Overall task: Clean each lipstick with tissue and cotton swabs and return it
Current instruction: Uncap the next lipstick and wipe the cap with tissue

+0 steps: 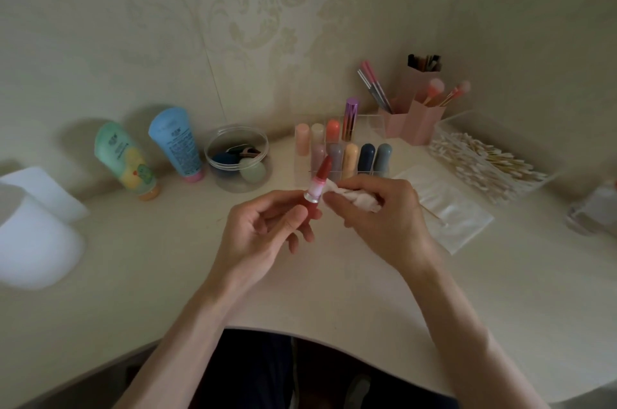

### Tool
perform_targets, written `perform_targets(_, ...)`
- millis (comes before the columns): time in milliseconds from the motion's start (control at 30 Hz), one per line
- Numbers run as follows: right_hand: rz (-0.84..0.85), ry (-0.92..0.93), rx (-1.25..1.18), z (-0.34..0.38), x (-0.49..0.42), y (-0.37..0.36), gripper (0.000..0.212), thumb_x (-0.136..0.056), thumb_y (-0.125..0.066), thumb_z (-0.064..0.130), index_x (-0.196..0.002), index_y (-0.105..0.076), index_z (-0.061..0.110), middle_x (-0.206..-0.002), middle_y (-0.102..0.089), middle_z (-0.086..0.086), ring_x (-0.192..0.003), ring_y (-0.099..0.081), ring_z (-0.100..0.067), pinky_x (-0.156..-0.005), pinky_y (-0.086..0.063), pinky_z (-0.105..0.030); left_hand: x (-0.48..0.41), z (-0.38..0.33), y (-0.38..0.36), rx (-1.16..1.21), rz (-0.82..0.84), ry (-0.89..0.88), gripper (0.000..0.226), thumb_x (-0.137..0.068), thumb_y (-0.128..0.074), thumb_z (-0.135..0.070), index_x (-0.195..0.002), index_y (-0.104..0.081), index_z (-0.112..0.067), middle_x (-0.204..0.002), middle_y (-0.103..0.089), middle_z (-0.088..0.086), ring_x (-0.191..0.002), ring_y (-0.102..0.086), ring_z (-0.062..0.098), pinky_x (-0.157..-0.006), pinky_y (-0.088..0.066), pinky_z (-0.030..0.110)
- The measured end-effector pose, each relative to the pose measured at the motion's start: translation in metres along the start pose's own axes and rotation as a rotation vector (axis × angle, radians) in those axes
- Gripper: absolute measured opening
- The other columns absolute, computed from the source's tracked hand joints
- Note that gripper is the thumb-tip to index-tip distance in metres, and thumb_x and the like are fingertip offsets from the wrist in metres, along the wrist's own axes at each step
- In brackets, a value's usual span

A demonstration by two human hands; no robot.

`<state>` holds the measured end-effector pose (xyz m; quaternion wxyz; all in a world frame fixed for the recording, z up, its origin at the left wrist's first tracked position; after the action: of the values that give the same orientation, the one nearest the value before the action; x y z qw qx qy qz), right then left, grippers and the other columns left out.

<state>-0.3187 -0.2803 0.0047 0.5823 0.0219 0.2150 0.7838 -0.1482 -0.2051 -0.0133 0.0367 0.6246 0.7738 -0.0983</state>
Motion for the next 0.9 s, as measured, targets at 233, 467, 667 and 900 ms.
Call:
perform_targets(233, 0.146, -0.076, -0.288, 0.004, 0.007, -0.025, 0.012, -0.097, -0.074, 0.017, -0.103, -0.084, 0.018, -0.085, -0.078, -0.002, -0.073, -0.066, -0.009, -0.066, -0.051, -0.023, -0.003, 0.005, 0.005, 0.046, -0.049, 0.035, 0.028, -0.091, -0.065, -0.015, -0.109, -0.070, 0.007, -0.090, -0.077, 0.017, -0.067, -0.069, 0.026, -0.054, -0.052, 0.029)
perform_targets(467, 0.472, -0.143, -0.507, 0.009, 0.013, -0.038, 0.030, -0.108, -0.053, 0.021, -0.124, -0.075, 0.007, -0.106, -0.065, -0.018, -0.088, -0.047, -0.022, -0.077, -0.040, -0.031, -0.001, 0.004, 0.006, 0.057, -0.049, 0.048, 0.024, -0.096, -0.062, -0.016, -0.107, -0.070, 0.004, -0.088, -0.075, 0.012, -0.067, -0.064, 0.023, -0.059, -0.052, 0.028)
perform_targets(667, 0.592, -0.246, -0.688, 0.009, 0.019, -0.040, 0.038, -0.109, -0.045, 0.019, -0.135, -0.067, 0.001, -0.109, -0.065, -0.009, -0.090, -0.053, -0.015, -0.079, -0.044, -0.028, 0.000, 0.005, -0.001, 0.094, -0.004, 0.073, 0.023, -0.097, -0.058, -0.018, -0.103, -0.066, 0.003, -0.083, -0.071, 0.009, -0.061, -0.058, 0.022, -0.057, -0.051, 0.027)
perform_targets(900, 0.610, -0.263, -0.661, 0.000, 0.017, -0.043, 0.036, -0.103, -0.057, 0.010, -0.136, -0.066, 0.000, -0.131, -0.066, -0.028, -0.125, -0.064, -0.041, -0.092, -0.056, -0.033, 0.001, 0.009, -0.007, 0.048, 0.068, 0.071, 0.024, -0.095, -0.060, -0.020, -0.102, -0.066, 0.003, -0.084, -0.073, 0.006, -0.061, -0.059, 0.020, -0.060, -0.053, 0.028)
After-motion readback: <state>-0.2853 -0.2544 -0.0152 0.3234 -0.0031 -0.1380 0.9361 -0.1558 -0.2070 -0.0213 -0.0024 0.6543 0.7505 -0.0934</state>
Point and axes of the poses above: each hand's wrist, its own x-axis away from the middle knuckle, its own y-axis out of the back of the hand, z = x × y, the point moved 10 cm from there along -x, towards the middle knuckle
